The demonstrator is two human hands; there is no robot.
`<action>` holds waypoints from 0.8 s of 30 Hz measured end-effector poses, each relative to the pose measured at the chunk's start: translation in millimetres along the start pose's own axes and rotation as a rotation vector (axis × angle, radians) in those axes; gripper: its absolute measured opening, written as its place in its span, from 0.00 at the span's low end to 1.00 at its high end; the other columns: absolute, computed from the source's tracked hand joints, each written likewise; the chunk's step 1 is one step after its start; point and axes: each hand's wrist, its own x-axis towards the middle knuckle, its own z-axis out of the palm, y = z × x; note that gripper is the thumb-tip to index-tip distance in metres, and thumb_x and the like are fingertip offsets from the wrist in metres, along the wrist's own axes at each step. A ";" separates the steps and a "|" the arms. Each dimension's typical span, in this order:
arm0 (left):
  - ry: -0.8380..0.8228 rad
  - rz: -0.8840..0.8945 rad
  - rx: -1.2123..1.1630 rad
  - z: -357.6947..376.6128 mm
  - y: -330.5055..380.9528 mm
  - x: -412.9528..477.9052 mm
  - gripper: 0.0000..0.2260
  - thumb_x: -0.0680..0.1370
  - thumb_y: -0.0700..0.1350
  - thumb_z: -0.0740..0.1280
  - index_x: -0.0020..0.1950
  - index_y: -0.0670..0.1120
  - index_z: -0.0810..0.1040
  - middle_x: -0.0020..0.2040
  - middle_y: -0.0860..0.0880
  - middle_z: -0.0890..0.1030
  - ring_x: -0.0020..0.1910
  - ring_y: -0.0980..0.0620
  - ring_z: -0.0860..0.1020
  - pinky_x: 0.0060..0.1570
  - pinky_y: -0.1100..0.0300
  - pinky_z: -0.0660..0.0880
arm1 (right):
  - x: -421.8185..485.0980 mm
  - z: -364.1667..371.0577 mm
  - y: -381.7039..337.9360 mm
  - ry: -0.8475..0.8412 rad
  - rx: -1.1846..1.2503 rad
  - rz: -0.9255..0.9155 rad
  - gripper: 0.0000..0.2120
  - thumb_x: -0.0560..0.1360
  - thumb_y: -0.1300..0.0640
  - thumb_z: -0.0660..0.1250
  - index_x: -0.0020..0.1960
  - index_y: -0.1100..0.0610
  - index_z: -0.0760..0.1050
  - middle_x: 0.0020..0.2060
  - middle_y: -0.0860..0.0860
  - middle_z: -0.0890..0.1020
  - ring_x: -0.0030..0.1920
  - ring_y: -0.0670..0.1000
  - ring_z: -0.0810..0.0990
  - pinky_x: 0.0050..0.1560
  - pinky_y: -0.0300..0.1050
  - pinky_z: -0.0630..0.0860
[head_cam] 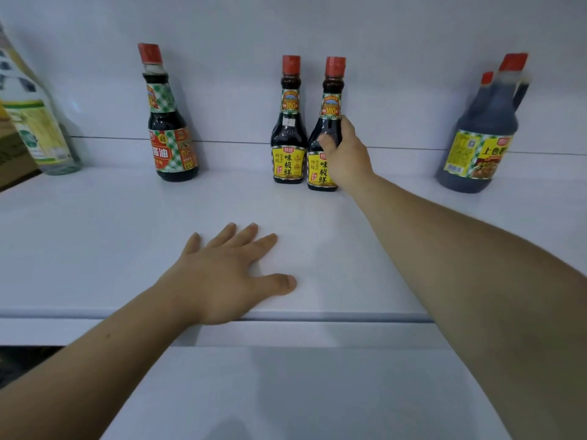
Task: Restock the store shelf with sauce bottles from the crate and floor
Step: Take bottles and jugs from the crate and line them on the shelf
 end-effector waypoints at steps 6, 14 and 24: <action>-0.005 -0.002 -0.043 -0.6 1.4 1.1 0.46 0.57 0.78 0.40 0.74 0.67 0.44 0.77 0.64 0.41 0.76 0.60 0.38 0.75 0.48 0.38 | 20.7 9.1 11.3 0.019 0.008 0.012 0.25 0.82 0.49 0.58 0.76 0.51 0.58 0.66 0.52 0.74 0.62 0.53 0.75 0.61 0.51 0.73; 0.006 0.008 -0.031 1.9 0.8 1.7 0.46 0.57 0.78 0.39 0.75 0.66 0.44 0.77 0.63 0.41 0.76 0.60 0.38 0.75 0.47 0.38 | 25.6 17.4 13.2 0.059 -0.066 0.023 0.28 0.81 0.47 0.58 0.77 0.54 0.56 0.66 0.56 0.69 0.64 0.56 0.73 0.61 0.50 0.72; 0.002 0.018 -0.009 1.9 -0.1 3.3 0.46 0.57 0.78 0.38 0.75 0.65 0.44 0.77 0.62 0.42 0.77 0.58 0.39 0.75 0.46 0.38 | 11.4 29.6 12.5 0.044 -0.164 -0.018 0.53 0.70 0.44 0.74 0.79 0.55 0.40 0.74 0.57 0.58 0.71 0.60 0.64 0.69 0.57 0.66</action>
